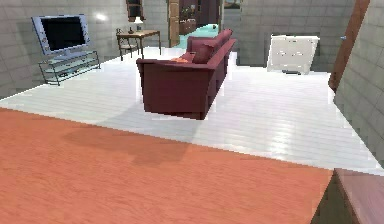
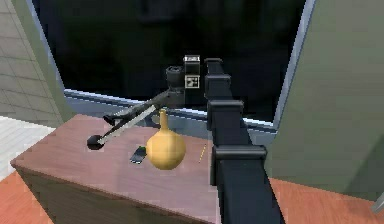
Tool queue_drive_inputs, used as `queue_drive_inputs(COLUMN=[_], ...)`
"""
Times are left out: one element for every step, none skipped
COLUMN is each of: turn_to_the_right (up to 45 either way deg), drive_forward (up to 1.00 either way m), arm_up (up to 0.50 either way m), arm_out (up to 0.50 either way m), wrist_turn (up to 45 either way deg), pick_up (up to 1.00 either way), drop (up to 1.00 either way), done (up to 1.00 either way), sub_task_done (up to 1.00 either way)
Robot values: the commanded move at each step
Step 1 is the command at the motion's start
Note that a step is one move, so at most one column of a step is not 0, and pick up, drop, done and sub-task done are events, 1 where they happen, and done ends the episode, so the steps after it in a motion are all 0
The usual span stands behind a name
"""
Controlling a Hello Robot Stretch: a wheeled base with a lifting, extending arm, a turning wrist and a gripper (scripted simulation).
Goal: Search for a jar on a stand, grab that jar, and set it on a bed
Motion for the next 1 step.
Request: queue_drive_inputs(turn_to_the_right=[0.0], drive_forward=[0.00], arm_up=[0.00], arm_out=[0.00], wrist_turn=[45.0], pick_up=[0.00], drop=[0.00], done=[0.00], sub_task_done=[0.00])
